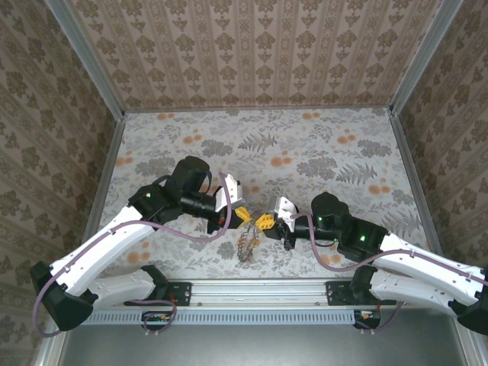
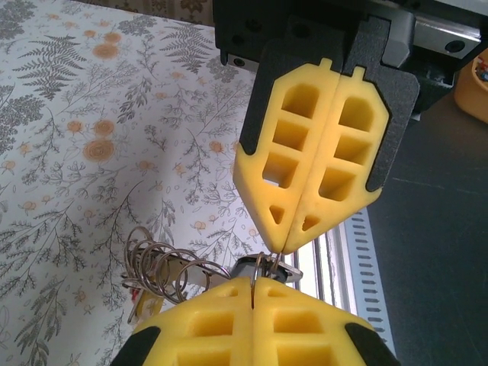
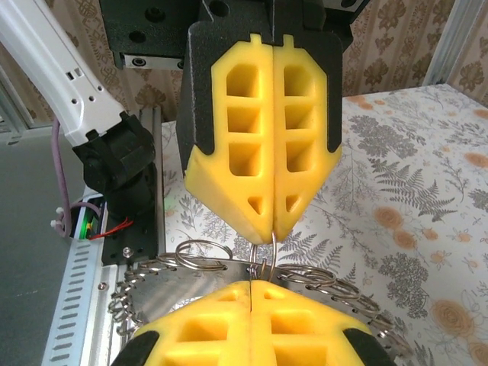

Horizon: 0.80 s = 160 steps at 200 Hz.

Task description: Put the keys on the keyring

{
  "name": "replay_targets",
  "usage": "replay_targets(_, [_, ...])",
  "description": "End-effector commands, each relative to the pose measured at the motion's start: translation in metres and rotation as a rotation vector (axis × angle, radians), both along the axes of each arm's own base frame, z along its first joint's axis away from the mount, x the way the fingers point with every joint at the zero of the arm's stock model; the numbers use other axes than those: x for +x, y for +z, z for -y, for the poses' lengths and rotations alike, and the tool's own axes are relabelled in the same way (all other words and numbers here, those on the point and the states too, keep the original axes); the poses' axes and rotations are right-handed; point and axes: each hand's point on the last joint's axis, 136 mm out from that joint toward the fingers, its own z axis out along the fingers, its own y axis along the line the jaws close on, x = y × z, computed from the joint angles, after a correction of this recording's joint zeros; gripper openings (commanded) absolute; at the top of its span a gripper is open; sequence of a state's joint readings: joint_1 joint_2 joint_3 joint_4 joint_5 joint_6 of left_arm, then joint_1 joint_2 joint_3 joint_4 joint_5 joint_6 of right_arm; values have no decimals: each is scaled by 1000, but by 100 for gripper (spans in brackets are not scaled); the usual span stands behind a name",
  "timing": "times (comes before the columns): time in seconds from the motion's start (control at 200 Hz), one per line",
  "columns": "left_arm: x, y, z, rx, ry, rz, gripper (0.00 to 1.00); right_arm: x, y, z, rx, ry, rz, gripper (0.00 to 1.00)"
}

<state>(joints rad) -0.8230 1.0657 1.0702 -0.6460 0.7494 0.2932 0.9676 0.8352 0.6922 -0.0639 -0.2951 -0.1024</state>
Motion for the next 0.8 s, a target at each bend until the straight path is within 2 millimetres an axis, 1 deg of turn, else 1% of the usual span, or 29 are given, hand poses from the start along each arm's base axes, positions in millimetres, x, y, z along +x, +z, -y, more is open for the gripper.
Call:
replay_targets(0.0, [0, 32, 4, -93, -9, 38, 0, -5, 0, 1, 0, 15, 19, 0])
replay_targets(0.06, [0, 33, 4, -97, -8, 38, 0, -5, 0, 1, 2, 12, 22, 1])
replay_targets(0.075, [0, 34, 4, -97, -9, 38, 0, -5, 0, 1, 3, 11, 22, 2])
replay_targets(0.135, [1, 35, 4, -100, -4, 38, 0, -4, 1, 2, 10, 7, 24, 16])
replay_targets(0.17, [1, 34, 4, -100, -2, 38, 0, -4, 2, 2, 18, 6, 24, 21])
replay_targets(0.225, [2, 35, 4, -106, 2, 40, 0, -5, 4, 3, 36, 5, 26, 27])
replay_targets(0.31, [4, 35, 5, -109, 15, 46, 0, -7, 6, 6, 58, -2, 17, 33])
replay_targets(0.39, [6, 34, 5, -110, 21, 50, 0, -7, 7, 12, 70, -25, 9, 35])
replay_targets(0.48, [5, 36, 5, -118, 17, 59, 0, -4, 15, 21, 93, -75, 15, 35])
replay_targets(0.59, [4, 38, 5, -135, 9, 69, 0, 12, 31, 29, 109, -160, 26, 35])
replay_targets(0.68, [2, 42, 5, -153, 7, 76, 0, 18, 41, 23, 127, -144, 15, 35])
replay_targets(0.795, [1, 45, 6, -167, 10, 93, 0, 14, 45, 11, 143, -78, 10, 36])
